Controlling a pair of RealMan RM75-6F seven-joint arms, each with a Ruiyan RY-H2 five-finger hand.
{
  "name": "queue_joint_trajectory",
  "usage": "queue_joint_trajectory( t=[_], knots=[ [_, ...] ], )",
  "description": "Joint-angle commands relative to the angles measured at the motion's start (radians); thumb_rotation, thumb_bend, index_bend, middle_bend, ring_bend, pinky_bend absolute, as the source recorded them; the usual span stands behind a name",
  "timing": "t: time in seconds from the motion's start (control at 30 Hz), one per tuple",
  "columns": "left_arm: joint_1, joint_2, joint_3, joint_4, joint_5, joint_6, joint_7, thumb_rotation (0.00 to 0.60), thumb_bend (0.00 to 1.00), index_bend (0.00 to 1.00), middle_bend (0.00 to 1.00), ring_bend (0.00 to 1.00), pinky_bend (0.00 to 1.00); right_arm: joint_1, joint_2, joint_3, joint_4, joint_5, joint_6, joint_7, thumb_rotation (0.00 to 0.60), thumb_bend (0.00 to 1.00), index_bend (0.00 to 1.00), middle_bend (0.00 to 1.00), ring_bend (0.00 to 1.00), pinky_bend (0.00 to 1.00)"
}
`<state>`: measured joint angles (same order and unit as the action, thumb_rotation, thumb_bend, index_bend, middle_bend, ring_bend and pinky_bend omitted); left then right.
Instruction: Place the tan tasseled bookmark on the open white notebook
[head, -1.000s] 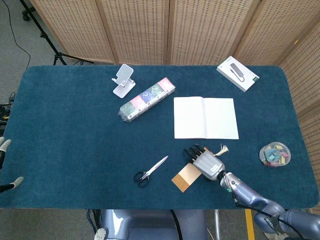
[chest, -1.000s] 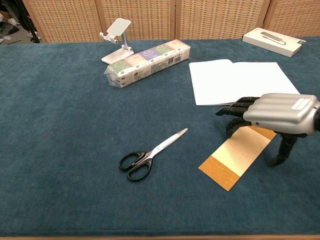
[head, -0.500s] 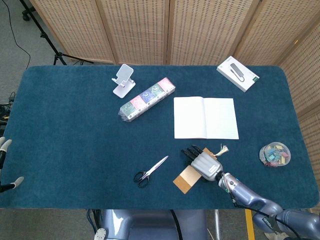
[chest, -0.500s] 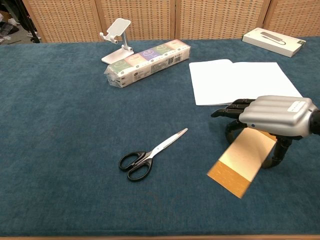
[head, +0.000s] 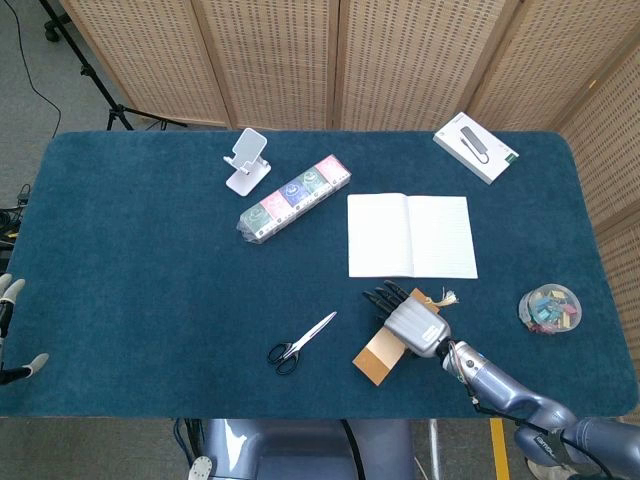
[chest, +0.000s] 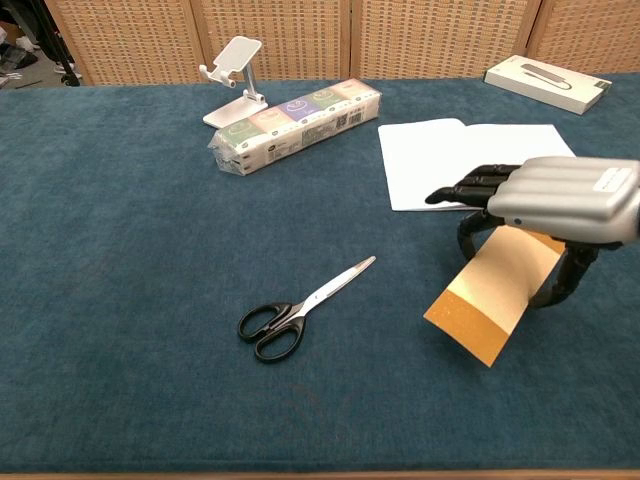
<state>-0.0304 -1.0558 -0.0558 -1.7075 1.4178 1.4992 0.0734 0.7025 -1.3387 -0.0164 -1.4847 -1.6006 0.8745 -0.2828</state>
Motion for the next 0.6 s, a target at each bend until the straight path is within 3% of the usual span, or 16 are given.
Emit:
queue_joint_trajectory(
  t=[0.03, 0.23, 0.37, 0.5, 0.6],
  knots=[
    [-0.007, -0.004, -0.007, 0.003, -0.02, -0.016, 0.009, 0.6, 0.0, 0.0, 0.0, 0.0, 0.0, 0.041, 0.079, 0.063, -0.024, 0.033, -0.013, -0.061, 0.6, 0.21, 0.38, 0.0, 0.0, 0.0],
    [-0.029, -0.023, -0.023, 0.01, -0.064, -0.05, 0.047, 0.6, 0.0, 0.0, 0.0, 0.0, 0.0, 0.152, 0.114, 0.174, 0.083, 0.114, -0.104, -0.109, 0.6, 0.22, 0.41, 0.0, 0.0, 0.0],
    [-0.039, -0.041, -0.035, 0.02, -0.096, -0.06, 0.076, 0.6, 0.0, 0.0, 0.0, 0.0, 0.0, 0.25, 0.067, 0.204, 0.261, 0.123, -0.199, -0.072, 0.6, 0.26, 0.42, 0.0, 0.0, 0.0],
    [-0.043, -0.062, -0.047, 0.03, -0.138, -0.063, 0.112, 0.6, 0.0, 0.0, 0.0, 0.0, 0.0, 0.33, -0.007, 0.169, 0.455, 0.061, -0.266, 0.023, 0.6, 0.29, 0.42, 0.0, 0.0, 0.0],
    [-0.05, -0.076, -0.059, 0.037, -0.175, -0.069, 0.142, 0.6, 0.0, 0.0, 0.0, 0.0, 0.0, 0.378, -0.074, 0.1, 0.613, -0.031, -0.282, 0.116, 0.6, 0.35, 0.42, 0.0, 0.0, 0.0]
  ],
)
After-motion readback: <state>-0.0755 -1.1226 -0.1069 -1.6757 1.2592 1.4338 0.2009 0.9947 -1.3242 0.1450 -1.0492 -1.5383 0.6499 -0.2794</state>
